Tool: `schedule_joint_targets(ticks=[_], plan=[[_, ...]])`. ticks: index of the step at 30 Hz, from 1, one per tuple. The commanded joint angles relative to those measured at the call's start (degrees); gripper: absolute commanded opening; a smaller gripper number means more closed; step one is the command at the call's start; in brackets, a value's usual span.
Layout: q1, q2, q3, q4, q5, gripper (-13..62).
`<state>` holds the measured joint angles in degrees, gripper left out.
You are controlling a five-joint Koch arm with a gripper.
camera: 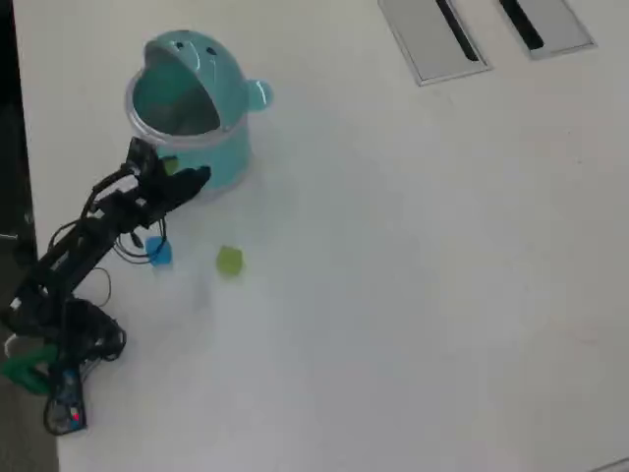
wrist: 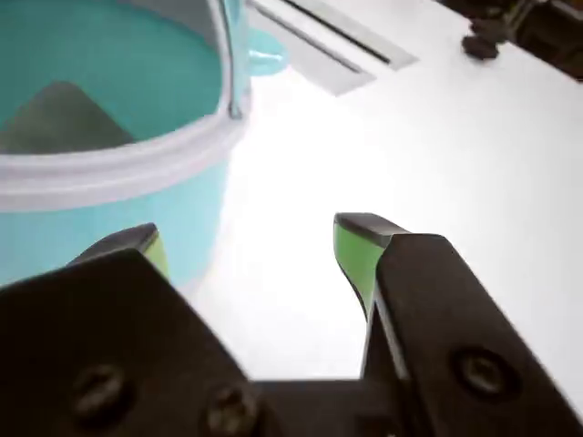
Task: Grasp RGB lego blocks and put them in the bin one by one.
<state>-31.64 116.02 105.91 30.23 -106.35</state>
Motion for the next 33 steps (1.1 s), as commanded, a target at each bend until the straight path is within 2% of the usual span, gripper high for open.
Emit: schedule_joint_targets(ticks=[1, 17, 33], plan=[[2.5, 2.8, -1.5, 0.6, -0.4, 34.2], [8.0, 4.3, 7.3, 7.5, 0.8, 32.1], [9.9, -3.5, 15.0, 1.8, -2.4, 32.2]])
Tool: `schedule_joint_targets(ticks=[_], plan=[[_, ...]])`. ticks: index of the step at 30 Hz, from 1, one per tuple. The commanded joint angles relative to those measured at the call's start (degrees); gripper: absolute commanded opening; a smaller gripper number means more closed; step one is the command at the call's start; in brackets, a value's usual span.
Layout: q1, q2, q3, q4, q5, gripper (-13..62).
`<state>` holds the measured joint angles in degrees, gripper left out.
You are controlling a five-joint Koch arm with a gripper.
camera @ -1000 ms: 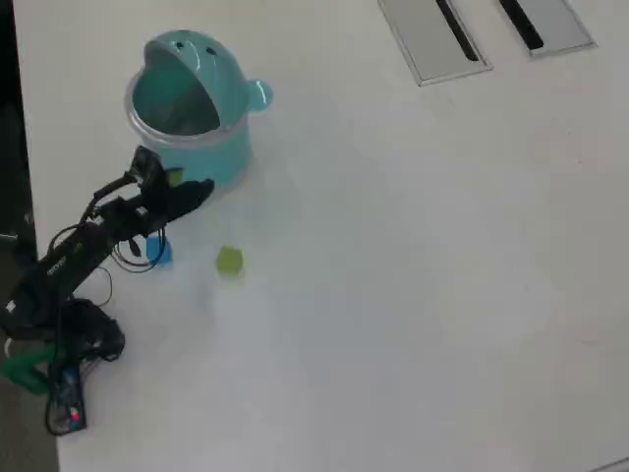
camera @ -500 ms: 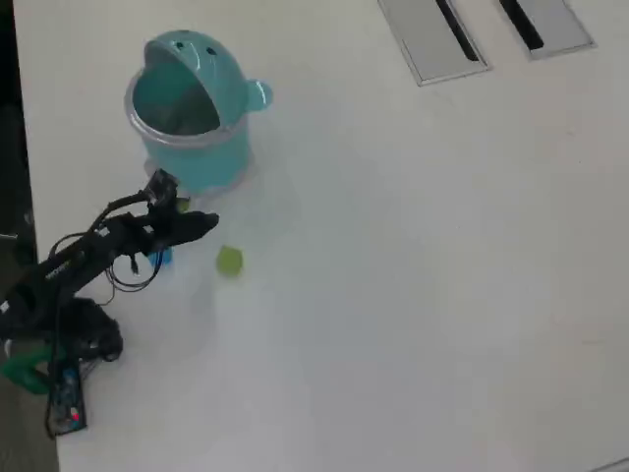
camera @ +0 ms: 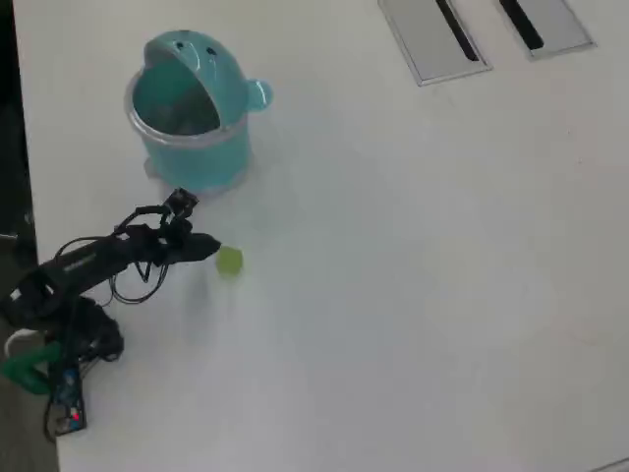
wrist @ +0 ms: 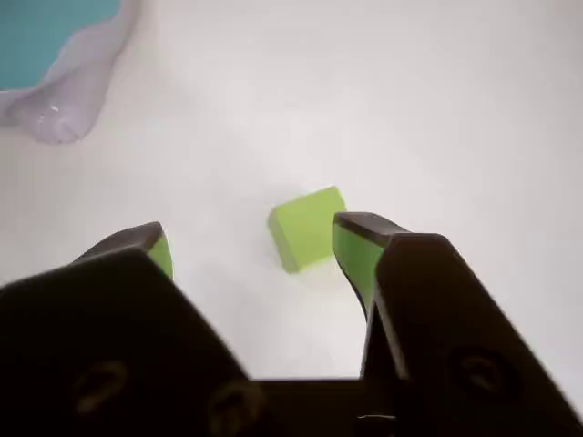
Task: Grasp RGB lego blocks and put them in the bin one by one.
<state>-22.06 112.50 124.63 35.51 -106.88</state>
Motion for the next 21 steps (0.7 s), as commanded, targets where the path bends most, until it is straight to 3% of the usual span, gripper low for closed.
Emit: schedule_joint_targets(ticks=[1, 21], plan=[[0.5, -0.7, -4.1, -3.4, -2.0, 32.2], [6.2, -14.3, -11.2, -4.7, -3.9, 31.4]])
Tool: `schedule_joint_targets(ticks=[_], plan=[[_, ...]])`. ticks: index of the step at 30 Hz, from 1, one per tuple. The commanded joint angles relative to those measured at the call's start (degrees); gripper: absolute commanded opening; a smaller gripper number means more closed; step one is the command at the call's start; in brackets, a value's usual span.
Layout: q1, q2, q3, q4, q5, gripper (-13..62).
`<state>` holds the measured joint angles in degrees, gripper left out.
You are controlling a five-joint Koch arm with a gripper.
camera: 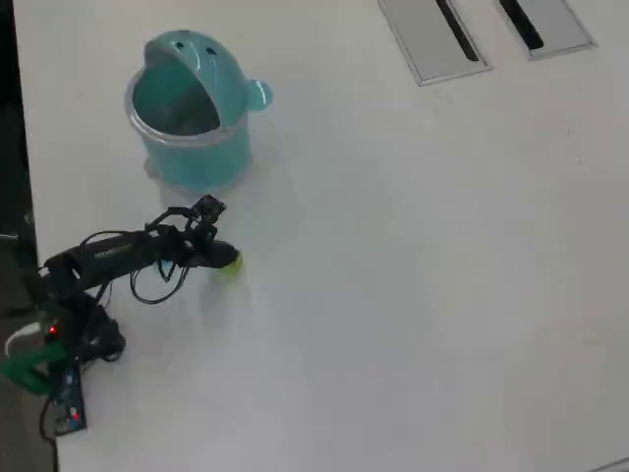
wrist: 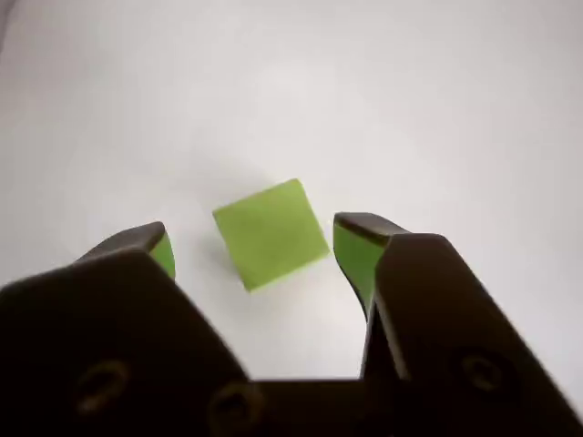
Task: Grasp RGB lego blocks and put them in the bin one by one.
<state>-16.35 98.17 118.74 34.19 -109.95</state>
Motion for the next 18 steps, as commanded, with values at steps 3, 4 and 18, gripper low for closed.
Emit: schedule_joint_targets(ticks=[3, 4, 18], plan=[[1.0, -1.5, -6.2, -3.6, -0.9, 31.4], [1.0, -2.1, -6.5, -3.7, -0.9, 31.4], [-0.2, -6.5, -6.8, -1.9, -0.8, 32.3]])
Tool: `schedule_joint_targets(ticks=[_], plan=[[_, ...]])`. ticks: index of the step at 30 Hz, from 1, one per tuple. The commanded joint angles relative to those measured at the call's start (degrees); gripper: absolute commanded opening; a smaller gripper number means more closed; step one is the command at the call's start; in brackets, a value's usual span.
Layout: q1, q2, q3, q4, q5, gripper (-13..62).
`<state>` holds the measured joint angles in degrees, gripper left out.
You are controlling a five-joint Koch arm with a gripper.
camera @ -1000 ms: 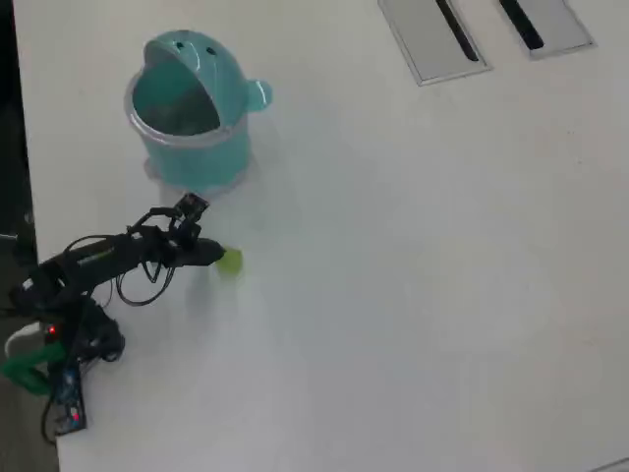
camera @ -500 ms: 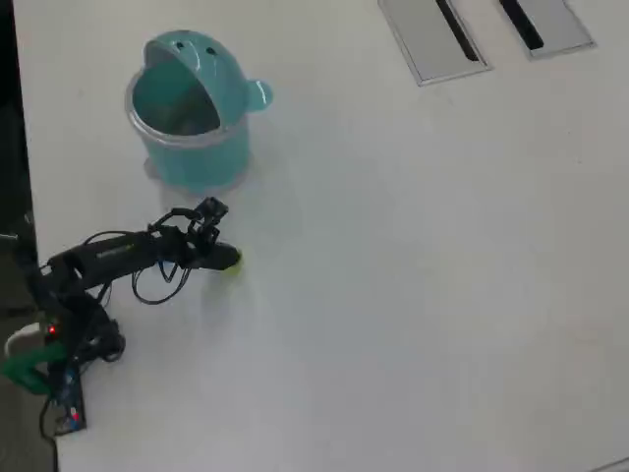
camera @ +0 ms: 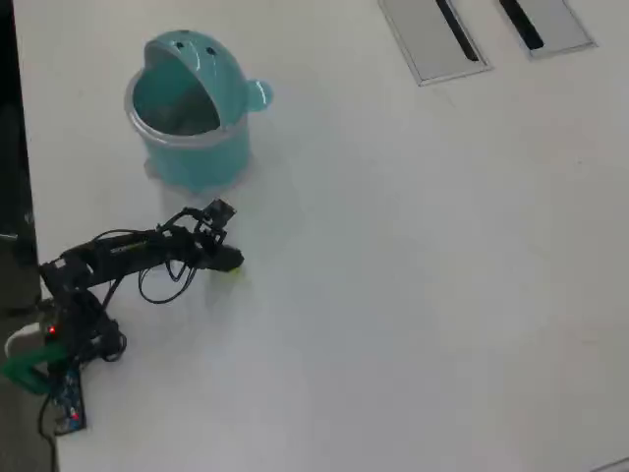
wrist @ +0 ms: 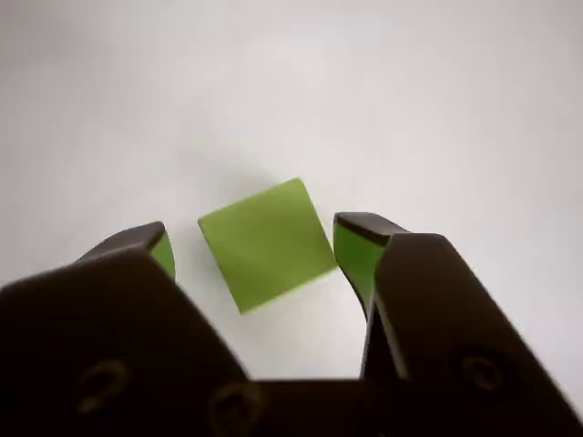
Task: Grasp RGB lego blocks and put them in the bin one by one.
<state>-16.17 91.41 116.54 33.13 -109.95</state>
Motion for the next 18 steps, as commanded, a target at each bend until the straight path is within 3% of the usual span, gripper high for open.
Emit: schedule_joint_targets(ticks=[1, 10, 18], plan=[[-0.4, -0.4, -4.7, -1.1, -0.8, 32.3], [-1.7, -3.6, -6.7, 2.1, -0.2, 32.0], [-2.1, -4.4, -9.1, 5.6, 0.1, 25.4]])
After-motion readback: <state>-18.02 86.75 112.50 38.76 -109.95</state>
